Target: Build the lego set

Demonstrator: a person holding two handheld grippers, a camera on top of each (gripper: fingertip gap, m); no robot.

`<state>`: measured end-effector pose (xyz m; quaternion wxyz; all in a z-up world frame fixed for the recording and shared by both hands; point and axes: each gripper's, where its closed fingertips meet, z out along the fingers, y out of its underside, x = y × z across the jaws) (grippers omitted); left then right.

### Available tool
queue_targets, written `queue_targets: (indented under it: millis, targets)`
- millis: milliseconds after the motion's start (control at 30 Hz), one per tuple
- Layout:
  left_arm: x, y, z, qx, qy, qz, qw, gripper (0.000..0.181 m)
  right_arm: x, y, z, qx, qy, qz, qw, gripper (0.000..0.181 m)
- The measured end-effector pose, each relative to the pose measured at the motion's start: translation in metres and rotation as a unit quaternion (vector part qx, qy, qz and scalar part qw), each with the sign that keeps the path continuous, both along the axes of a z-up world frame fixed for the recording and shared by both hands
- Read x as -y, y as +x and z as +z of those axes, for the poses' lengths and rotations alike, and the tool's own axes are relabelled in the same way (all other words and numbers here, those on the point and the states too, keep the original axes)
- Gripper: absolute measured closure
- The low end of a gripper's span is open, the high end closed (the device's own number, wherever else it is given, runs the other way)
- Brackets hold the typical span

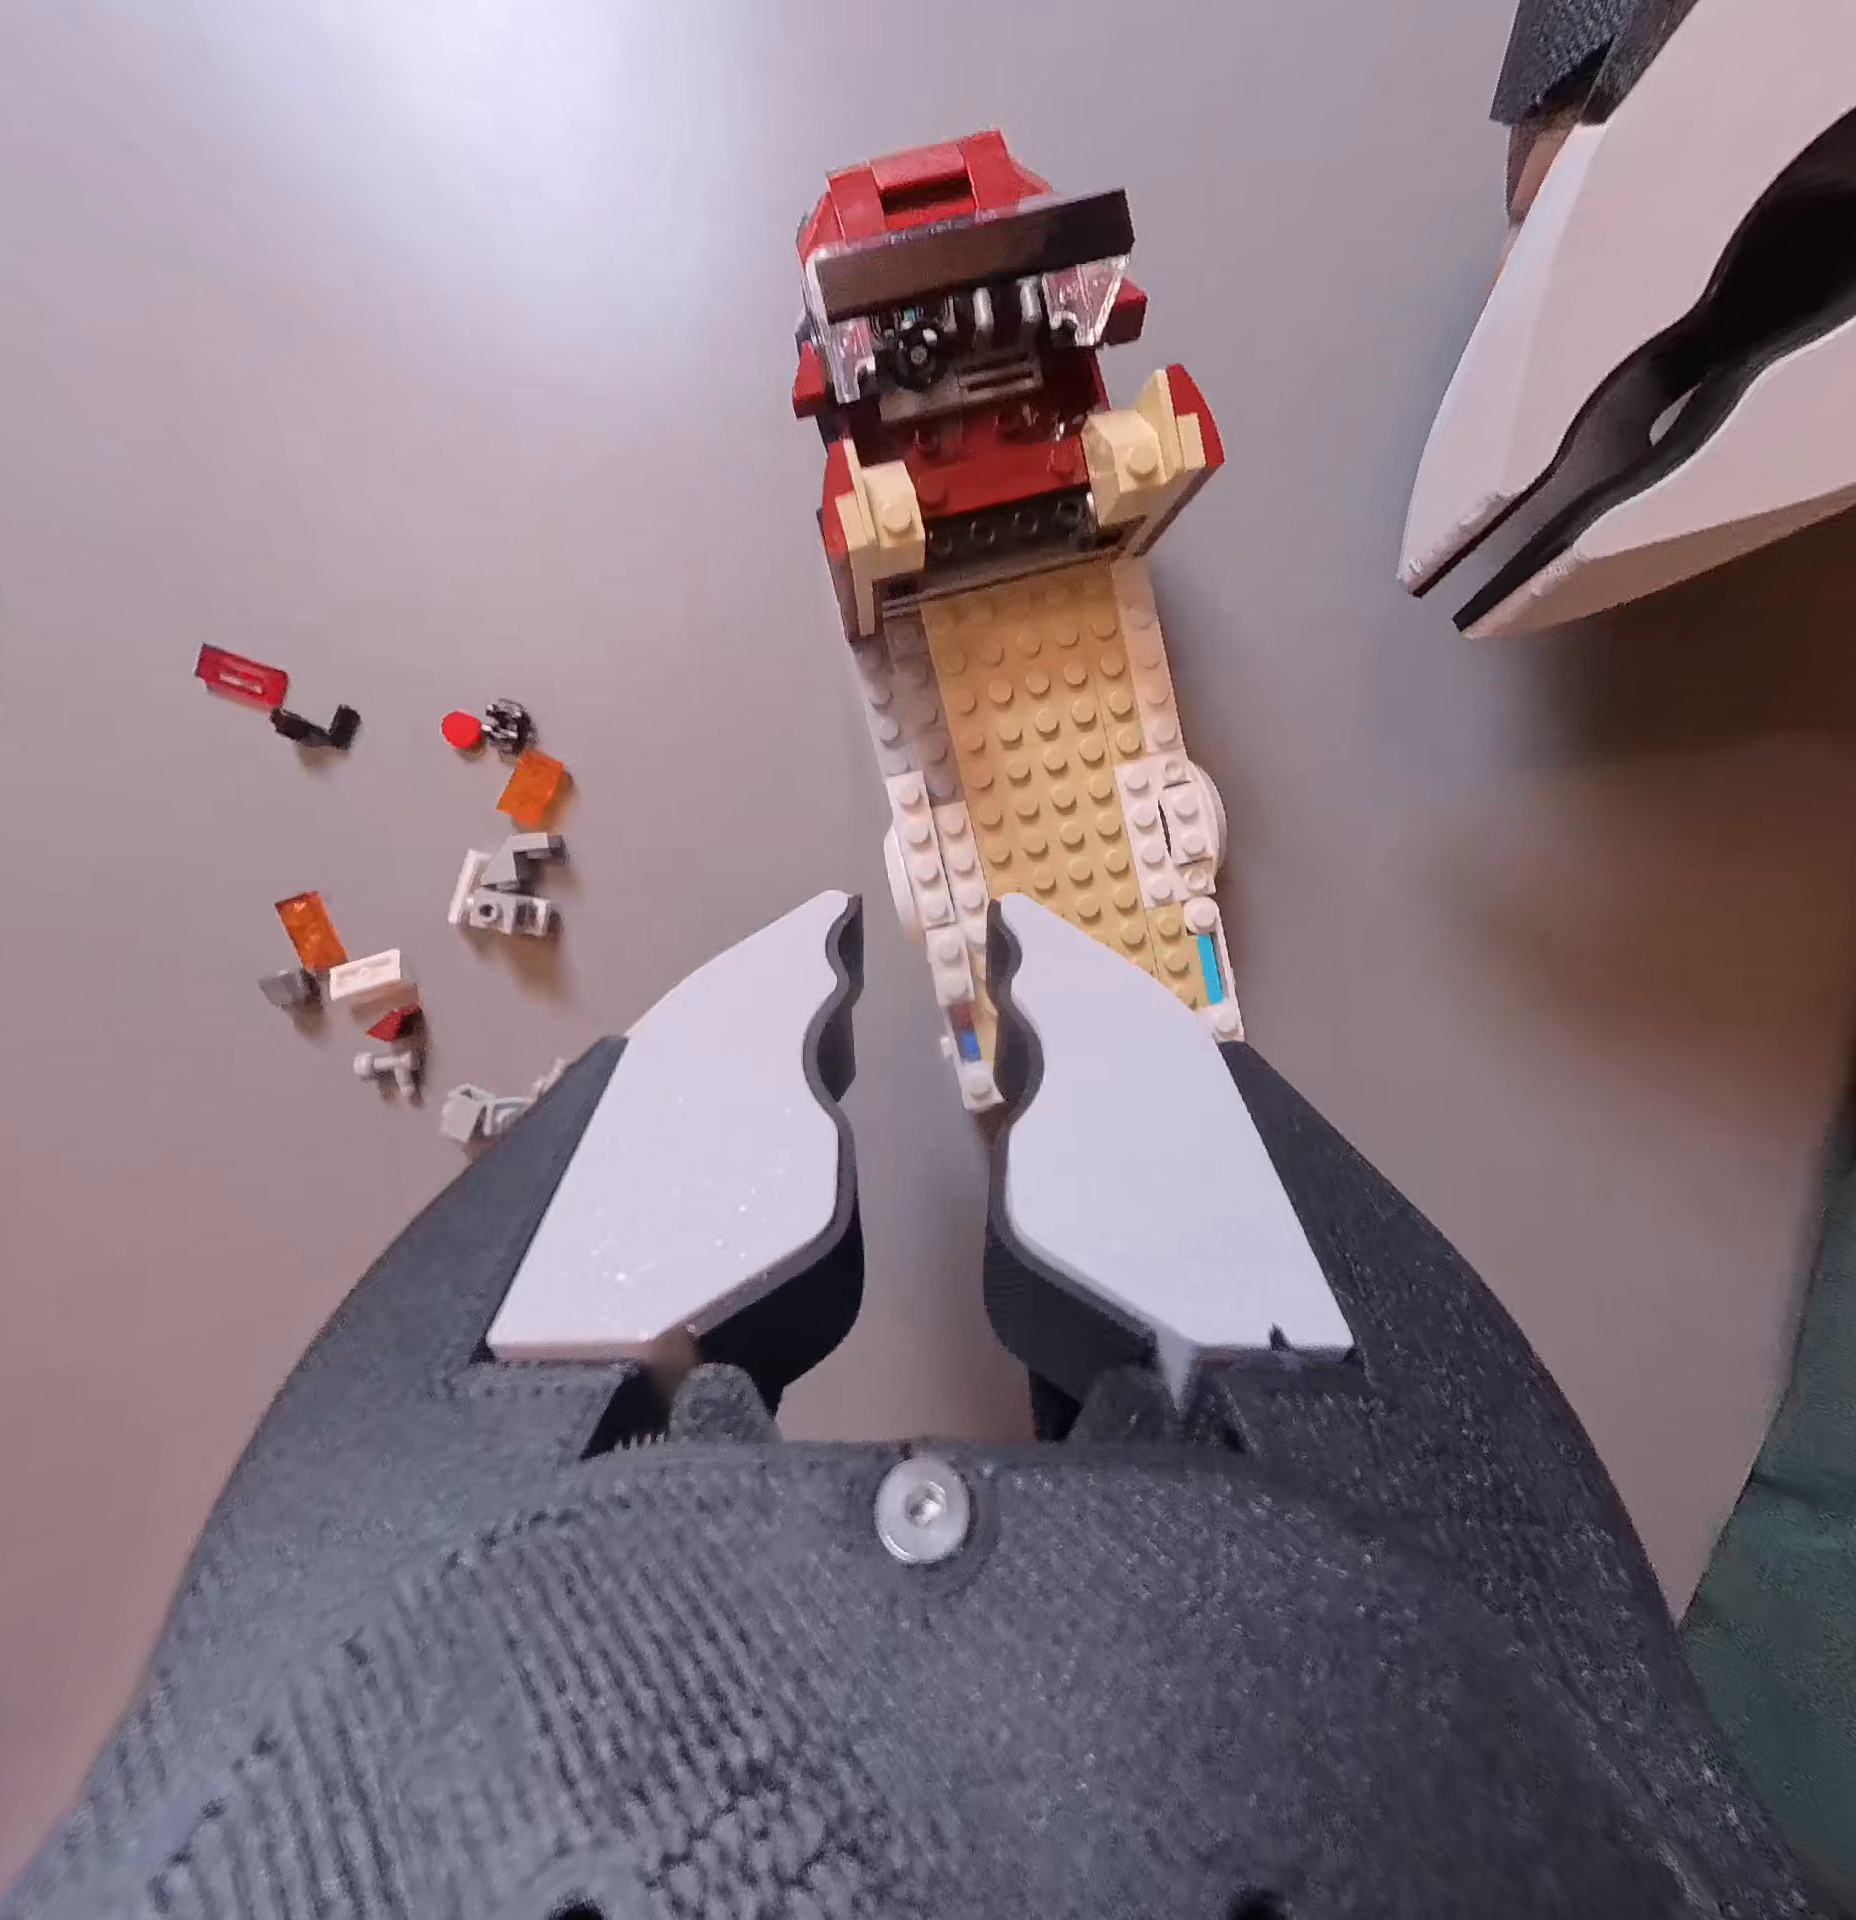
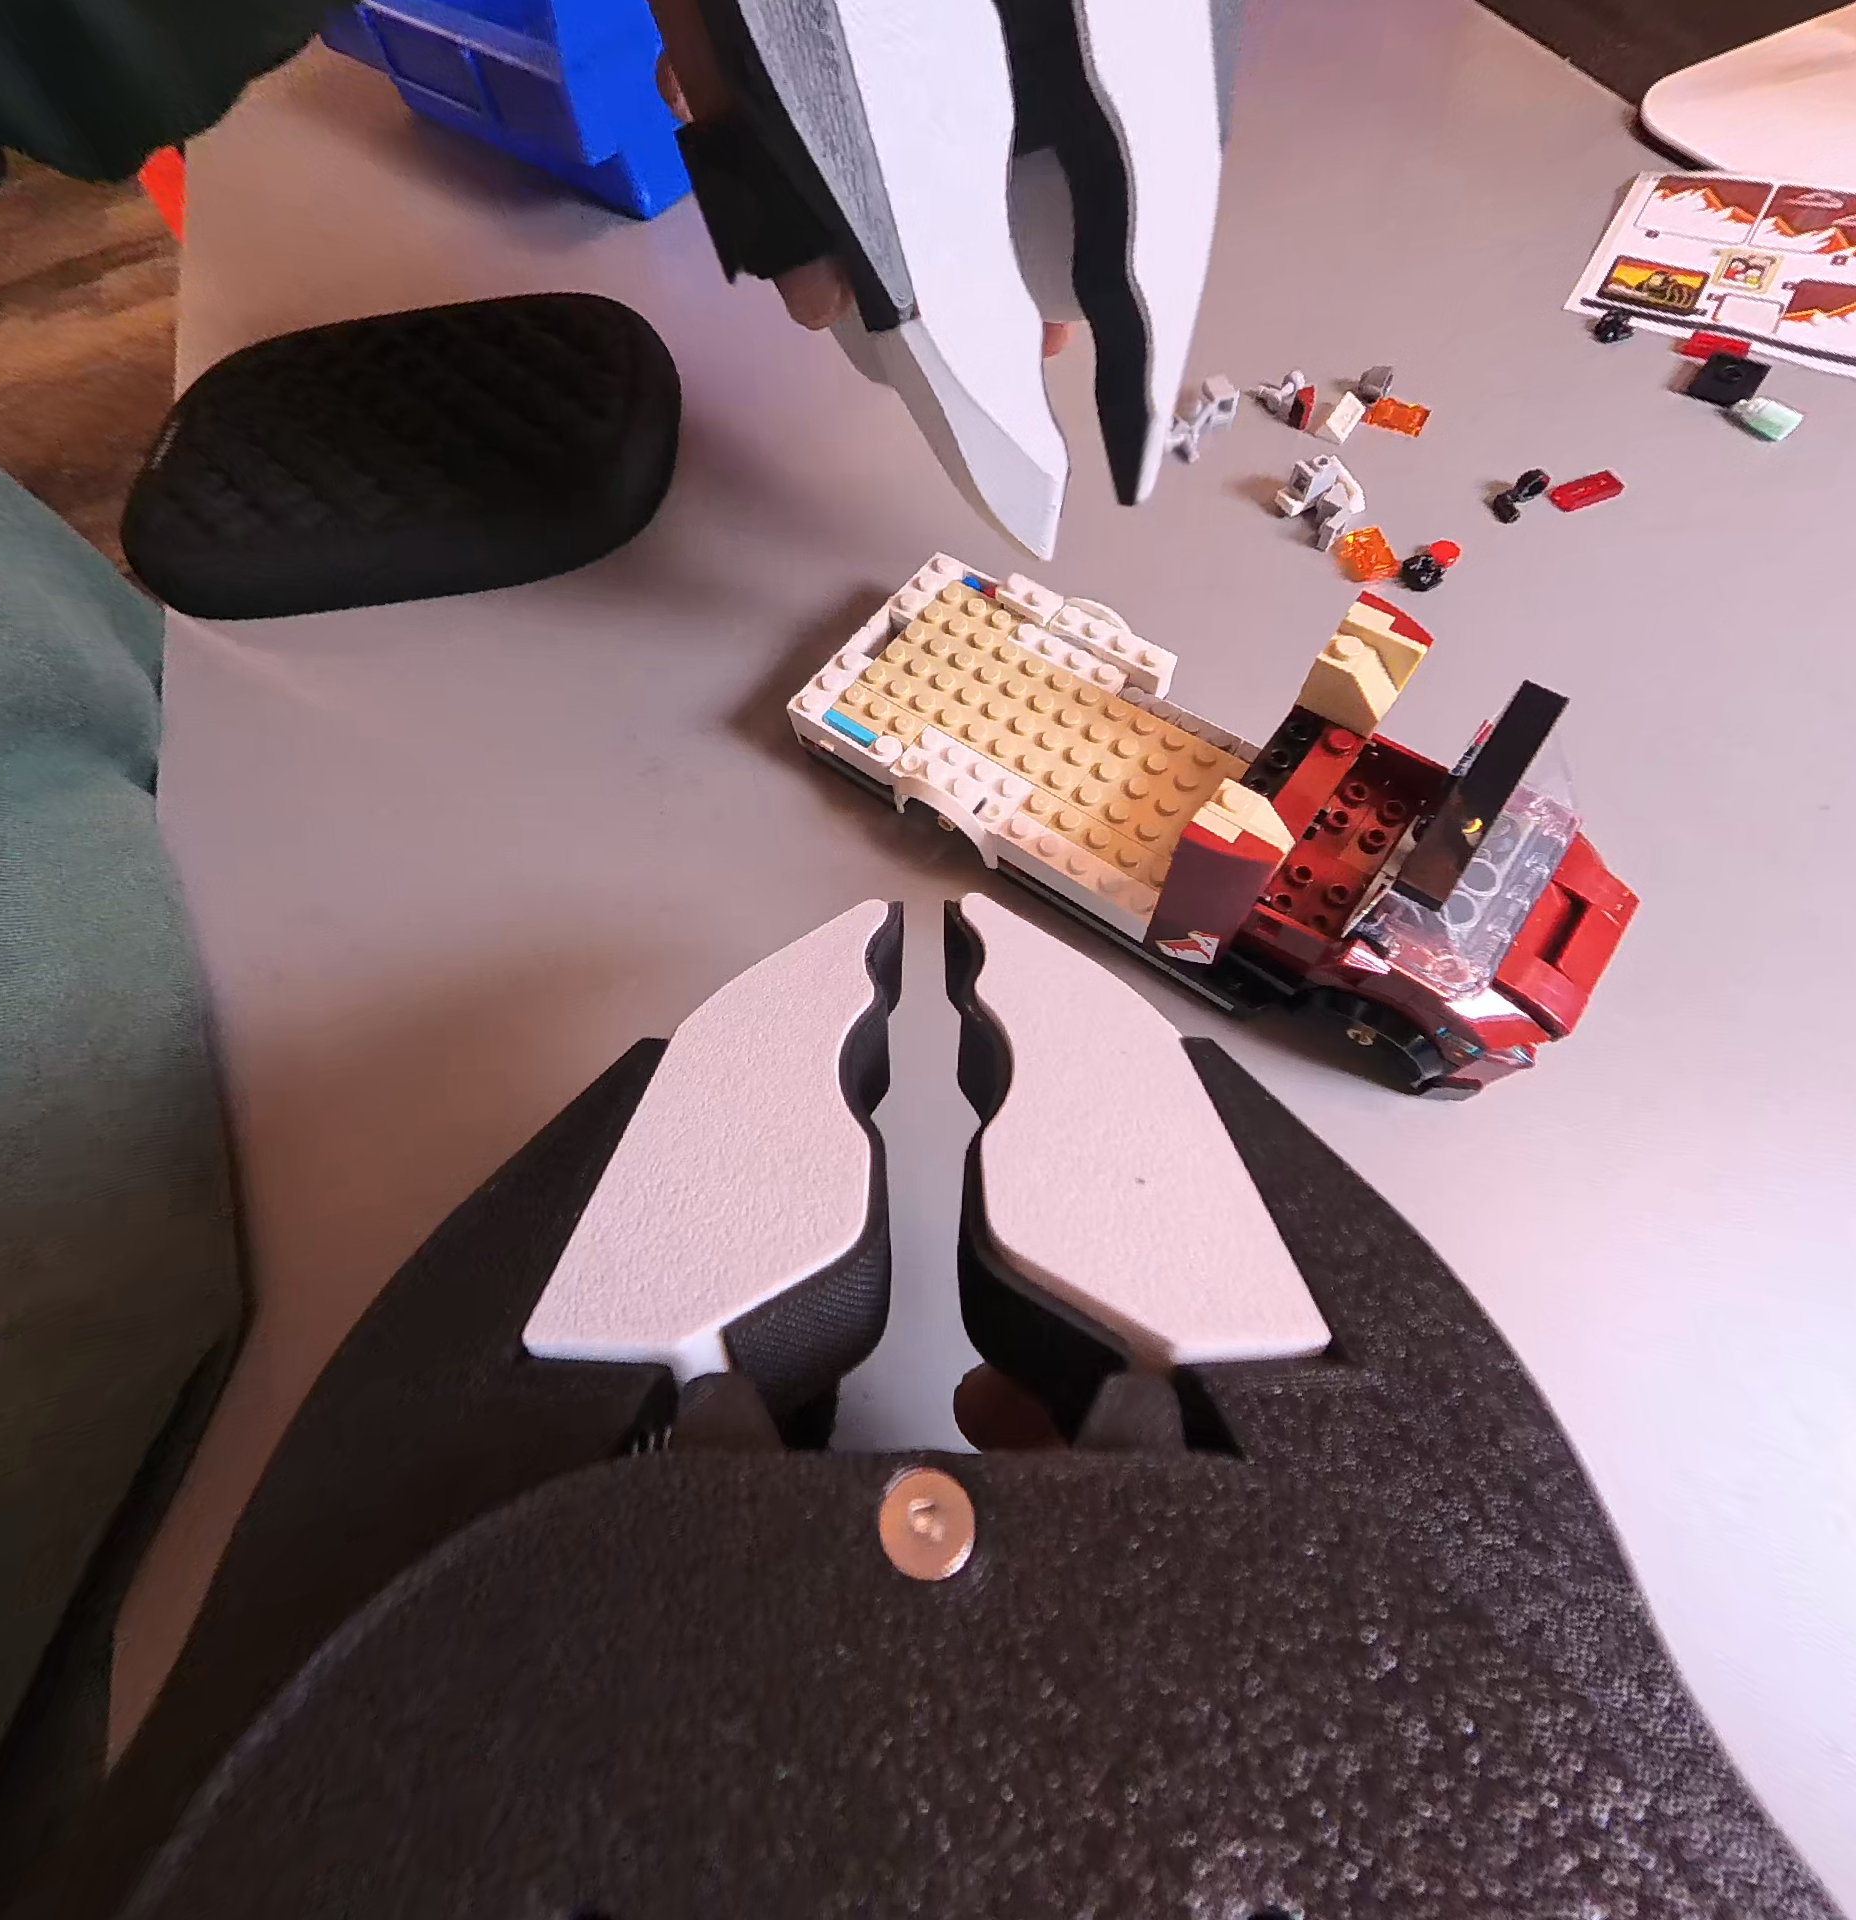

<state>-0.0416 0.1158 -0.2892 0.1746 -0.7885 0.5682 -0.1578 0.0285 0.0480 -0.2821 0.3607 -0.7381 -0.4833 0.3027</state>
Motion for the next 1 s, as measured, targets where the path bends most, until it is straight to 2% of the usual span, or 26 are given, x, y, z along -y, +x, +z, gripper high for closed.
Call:
queue_targets:
  millis: [200,767,1000]
  targets:
    - [0.01,-0.01,-0.013,-0.012,-0.011,0.009,1.0,0.181,0.001,-0.001,-0.002,0.003,-0.001,0.003,1.0,0.174]
    - [0.008,-0.007,-0.022,-0.029,-0.04,0.016,0.999,0.181,0.002,-0.001,-0.002,0.005,-0.002,0.006,1.0,0.174]
    - [0.007,-0.008,-0.024,-0.057,-0.03,0.01,0.998,0.181,0.004,-0.002,-0.002,0.006,-0.001,0.009,1.0,0.174]
